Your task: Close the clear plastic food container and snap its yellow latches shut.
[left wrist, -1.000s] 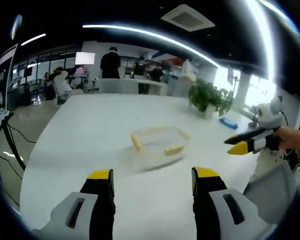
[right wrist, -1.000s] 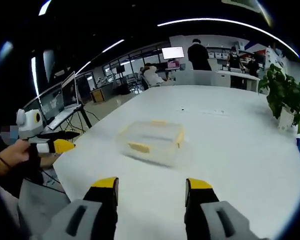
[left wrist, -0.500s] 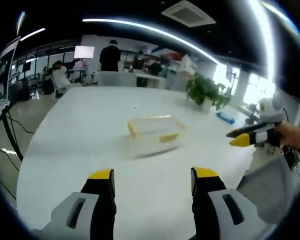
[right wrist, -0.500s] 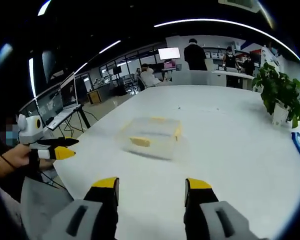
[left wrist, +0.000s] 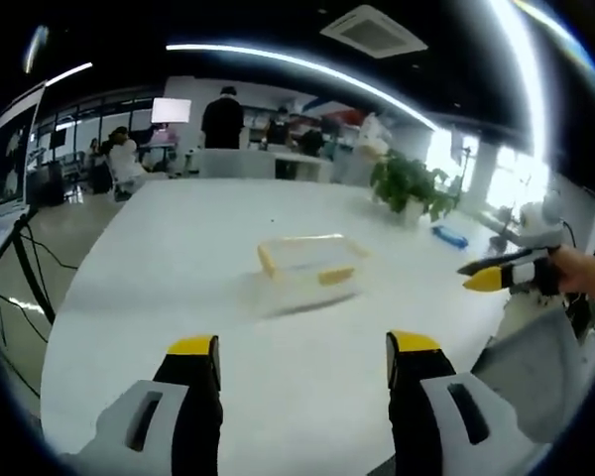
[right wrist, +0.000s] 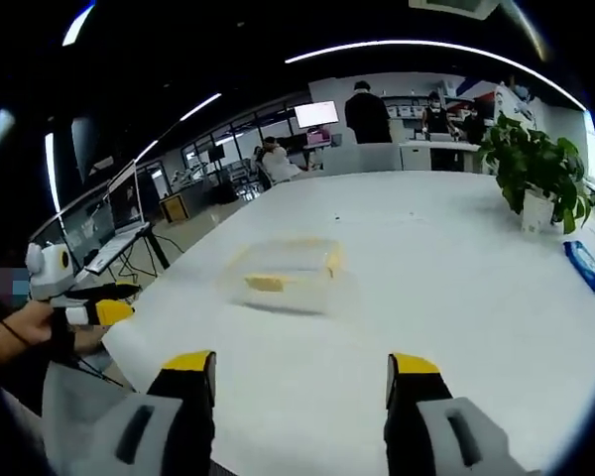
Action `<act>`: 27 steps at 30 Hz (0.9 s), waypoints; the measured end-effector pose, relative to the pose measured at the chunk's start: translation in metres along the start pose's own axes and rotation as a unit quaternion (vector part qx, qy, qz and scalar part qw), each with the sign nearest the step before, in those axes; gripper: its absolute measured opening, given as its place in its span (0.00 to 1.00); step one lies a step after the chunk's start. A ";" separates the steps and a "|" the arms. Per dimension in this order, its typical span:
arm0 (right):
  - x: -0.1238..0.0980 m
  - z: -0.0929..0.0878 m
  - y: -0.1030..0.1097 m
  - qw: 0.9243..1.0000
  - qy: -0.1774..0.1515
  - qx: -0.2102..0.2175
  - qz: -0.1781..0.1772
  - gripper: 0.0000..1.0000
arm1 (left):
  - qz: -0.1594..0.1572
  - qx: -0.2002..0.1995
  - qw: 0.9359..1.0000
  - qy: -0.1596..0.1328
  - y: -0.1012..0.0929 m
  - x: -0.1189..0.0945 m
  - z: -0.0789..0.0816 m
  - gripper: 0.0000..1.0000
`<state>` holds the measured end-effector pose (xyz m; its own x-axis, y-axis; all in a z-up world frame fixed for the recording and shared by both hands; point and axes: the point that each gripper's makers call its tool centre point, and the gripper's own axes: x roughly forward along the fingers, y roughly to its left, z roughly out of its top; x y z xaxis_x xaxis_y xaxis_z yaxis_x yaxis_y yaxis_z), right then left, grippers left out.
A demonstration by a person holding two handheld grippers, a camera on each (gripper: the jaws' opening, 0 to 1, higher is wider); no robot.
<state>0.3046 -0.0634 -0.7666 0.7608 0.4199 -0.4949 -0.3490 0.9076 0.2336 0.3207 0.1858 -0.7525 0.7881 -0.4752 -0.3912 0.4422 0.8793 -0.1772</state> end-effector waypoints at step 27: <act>-0.008 -0.001 0.005 0.999 -0.041 0.013 0.007 0.94 | 0.003 0.013 1.000 -0.007 0.003 -0.011 -0.001 0.94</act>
<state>0.2960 -0.0627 -0.7625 0.7987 0.4303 -0.4205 -0.3466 0.9004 0.2631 0.3130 0.1934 -0.7498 0.7971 -0.4701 -0.3789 0.4479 0.8812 -0.1511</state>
